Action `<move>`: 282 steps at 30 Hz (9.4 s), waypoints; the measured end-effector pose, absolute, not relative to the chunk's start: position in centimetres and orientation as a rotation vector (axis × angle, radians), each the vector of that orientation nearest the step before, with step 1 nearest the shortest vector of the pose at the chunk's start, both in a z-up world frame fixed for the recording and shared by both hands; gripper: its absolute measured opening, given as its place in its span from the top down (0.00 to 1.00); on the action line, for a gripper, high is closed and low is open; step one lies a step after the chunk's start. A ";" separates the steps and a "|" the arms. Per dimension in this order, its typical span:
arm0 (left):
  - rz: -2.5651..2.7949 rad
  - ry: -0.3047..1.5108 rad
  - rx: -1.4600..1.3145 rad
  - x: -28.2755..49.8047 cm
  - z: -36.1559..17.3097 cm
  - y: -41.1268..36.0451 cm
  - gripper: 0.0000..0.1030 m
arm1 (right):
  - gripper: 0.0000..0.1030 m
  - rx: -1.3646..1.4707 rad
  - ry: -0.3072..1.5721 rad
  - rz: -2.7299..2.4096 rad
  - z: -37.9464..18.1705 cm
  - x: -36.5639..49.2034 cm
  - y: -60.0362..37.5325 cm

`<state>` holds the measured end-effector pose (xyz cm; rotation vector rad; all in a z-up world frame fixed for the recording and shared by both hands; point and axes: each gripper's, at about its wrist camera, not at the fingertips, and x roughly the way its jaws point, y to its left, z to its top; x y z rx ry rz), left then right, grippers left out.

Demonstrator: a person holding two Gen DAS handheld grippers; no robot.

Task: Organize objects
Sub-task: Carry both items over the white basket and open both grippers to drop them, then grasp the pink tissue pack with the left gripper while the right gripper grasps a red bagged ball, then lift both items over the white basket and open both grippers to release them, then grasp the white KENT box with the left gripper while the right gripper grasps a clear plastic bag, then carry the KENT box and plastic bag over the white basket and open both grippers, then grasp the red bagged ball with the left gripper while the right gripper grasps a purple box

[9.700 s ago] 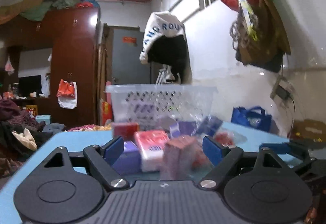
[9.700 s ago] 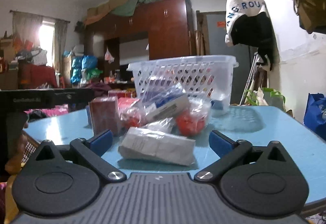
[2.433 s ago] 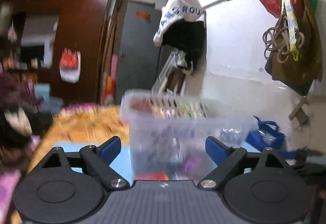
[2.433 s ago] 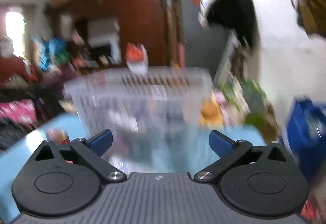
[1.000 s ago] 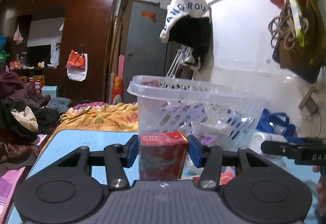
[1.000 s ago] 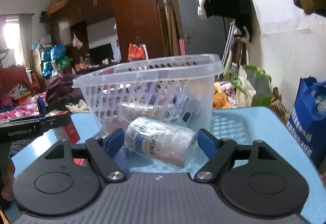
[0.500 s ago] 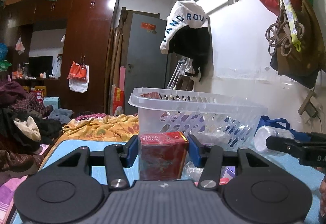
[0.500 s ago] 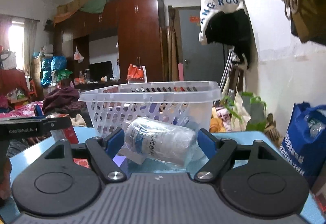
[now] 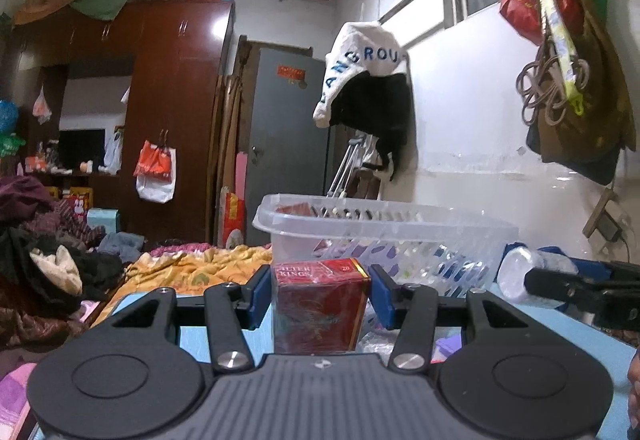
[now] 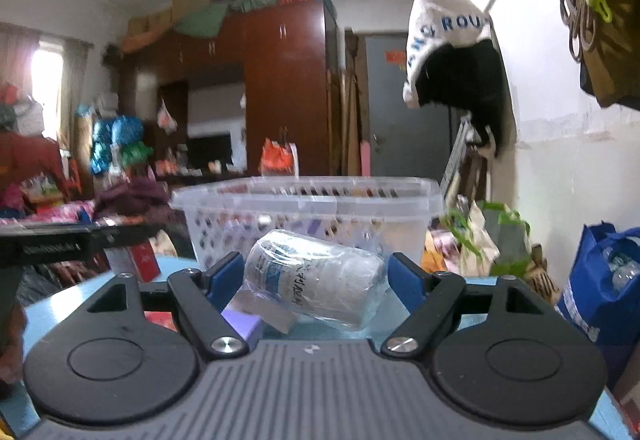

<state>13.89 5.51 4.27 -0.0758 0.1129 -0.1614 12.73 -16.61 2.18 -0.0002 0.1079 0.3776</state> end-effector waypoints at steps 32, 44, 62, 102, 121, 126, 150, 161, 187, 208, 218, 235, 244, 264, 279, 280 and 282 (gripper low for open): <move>-0.205 0.276 -0.193 22.2 10.5 3.1 0.09 | 0.00 -0.008 0.205 0.389 7.6 20.0 -17.5; -0.277 0.422 -0.160 13.4 1.7 3.4 0.09 | 0.16 0.027 0.338 0.431 0.0 12.1 -19.2; -0.234 0.558 -0.014 15.3 1.1 0.7 0.09 | 0.39 -0.035 0.505 0.458 -0.5 14.5 -17.9; -0.283 0.206 -0.089 10.5 2.1 2.4 0.42 | 0.50 0.013 0.307 0.462 0.2 12.4 -18.9; -0.338 0.221 -0.144 20.5 13.0 1.8 0.42 | 0.50 0.079 0.138 0.496 10.2 18.1 -18.3; -0.288 0.308 -0.148 27.1 13.3 0.1 0.42 | 0.50 -0.102 0.176 0.398 11.5 23.6 -15.4; -0.188 0.453 -0.065 17.3 3.5 3.7 0.11 | 0.14 0.001 0.291 0.507 -0.2 9.6 -19.2; -0.173 0.574 -0.026 18.4 1.6 2.4 0.11 | 0.53 -0.120 0.395 0.586 -2.0 9.6 -17.0; -0.179 0.286 -0.072 15.2 3.2 2.2 0.60 | 0.53 0.053 0.270 0.489 0.7 12.7 -18.1; -0.187 0.182 -0.064 13.7 3.4 2.2 0.60 | 0.54 0.019 0.209 0.458 1.0 11.8 -17.7; -0.186 0.153 -0.065 13.0 3.3 2.4 0.60 | 0.54 0.013 0.193 0.464 1.1 11.6 -17.7; -0.199 0.246 -0.083 23.7 15.9 -0.9 0.60 | 0.54 -0.027 0.131 0.432 11.4 20.7 -16.4; -0.250 0.388 -0.183 29.6 13.1 0.1 0.13 | 0.25 -0.122 0.239 0.392 10.4 25.4 -15.9; -0.369 0.434 0.044 9.8 0.9 -4.6 0.14 | 0.00 0.096 0.235 0.514 4.3 14.8 -21.1; -0.242 0.360 0.053 8.3 0.9 0.4 0.51 | 0.18 -0.125 0.392 0.627 2.1 15.6 -13.4; -0.231 0.359 0.049 8.6 1.0 0.9 0.51 | 0.21 -0.129 0.397 0.625 2.0 15.6 -13.1; -0.224 0.367 0.032 9.1 1.0 1.6 0.51 | 0.25 -0.135 0.413 0.616 1.7 15.8 -12.6</move>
